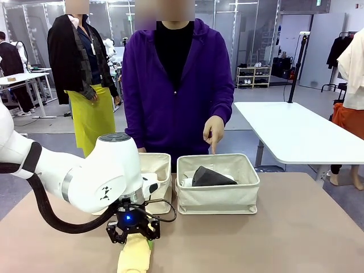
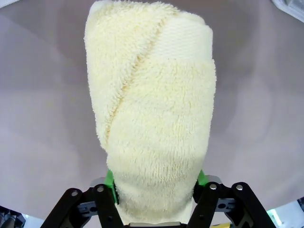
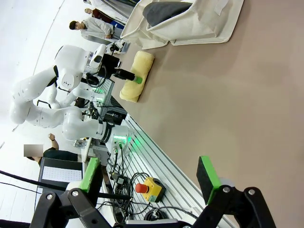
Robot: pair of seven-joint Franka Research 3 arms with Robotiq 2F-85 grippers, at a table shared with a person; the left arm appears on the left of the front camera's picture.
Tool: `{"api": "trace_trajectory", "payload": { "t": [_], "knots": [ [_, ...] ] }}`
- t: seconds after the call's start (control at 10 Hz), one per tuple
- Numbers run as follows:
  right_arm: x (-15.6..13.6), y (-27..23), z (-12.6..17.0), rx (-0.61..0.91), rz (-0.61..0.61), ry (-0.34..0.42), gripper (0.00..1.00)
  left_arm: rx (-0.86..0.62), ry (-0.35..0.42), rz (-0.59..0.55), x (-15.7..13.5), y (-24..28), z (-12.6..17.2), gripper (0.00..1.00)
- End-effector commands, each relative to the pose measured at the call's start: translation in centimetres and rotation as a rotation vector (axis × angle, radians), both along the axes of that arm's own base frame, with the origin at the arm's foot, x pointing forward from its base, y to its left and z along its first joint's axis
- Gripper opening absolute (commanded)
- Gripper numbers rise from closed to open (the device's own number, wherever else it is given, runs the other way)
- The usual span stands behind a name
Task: Divide the towels into two baskets.
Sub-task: Pick up one hotel-folded towel from the bottom of the table and place it in the Fabric basket indicated by the person.
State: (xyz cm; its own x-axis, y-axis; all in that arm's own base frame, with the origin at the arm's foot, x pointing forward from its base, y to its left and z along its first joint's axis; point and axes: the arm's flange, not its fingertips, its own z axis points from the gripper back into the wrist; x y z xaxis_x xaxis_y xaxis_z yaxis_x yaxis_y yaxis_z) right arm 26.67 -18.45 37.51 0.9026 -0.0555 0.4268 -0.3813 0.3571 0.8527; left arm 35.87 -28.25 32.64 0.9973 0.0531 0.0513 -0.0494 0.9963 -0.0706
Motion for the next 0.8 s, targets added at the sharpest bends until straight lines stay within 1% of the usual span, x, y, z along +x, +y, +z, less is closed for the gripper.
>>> {"api": "trace_trajectory", "payload": {
  "t": [0.0,0.2,0.3,0.5,0.6,0.7],
  "knots": [
    [0.0,0.0,0.4,0.014,-0.004,-0.01,1.0,0.011,-0.026,-0.025,0.0,-0.1,-0.6,0.47],
    [0.0,0.0,0.4,0.014,-0.004,-0.01,1.0,0.014,-0.035,-0.025,-0.1,0.0,0.0,0.28],
    [0.0,0.0,0.4,0.014,-0.004,-0.01,1.0,0.013,-0.03,-0.062,-0.4,-0.1,1.7,0.32],
    [0.0,0.0,0.4,0.014,-0.004,-0.01,1.0,0.004,-0.036,-0.173,-1.5,-0.3,6.7,0.32],
    [0.0,0.0,0.4,0.014,-0.004,-0.01,1.0,0.04,-0.091,-0.266,-2.1,-0.5,9.9,0.32],
    [0.0,0.0,0.4,0.014,-0.004,-0.01,1.0,0.06,-0.114,-0.416,-2.5,-0.6,12.2,0.32]
  ]
}}
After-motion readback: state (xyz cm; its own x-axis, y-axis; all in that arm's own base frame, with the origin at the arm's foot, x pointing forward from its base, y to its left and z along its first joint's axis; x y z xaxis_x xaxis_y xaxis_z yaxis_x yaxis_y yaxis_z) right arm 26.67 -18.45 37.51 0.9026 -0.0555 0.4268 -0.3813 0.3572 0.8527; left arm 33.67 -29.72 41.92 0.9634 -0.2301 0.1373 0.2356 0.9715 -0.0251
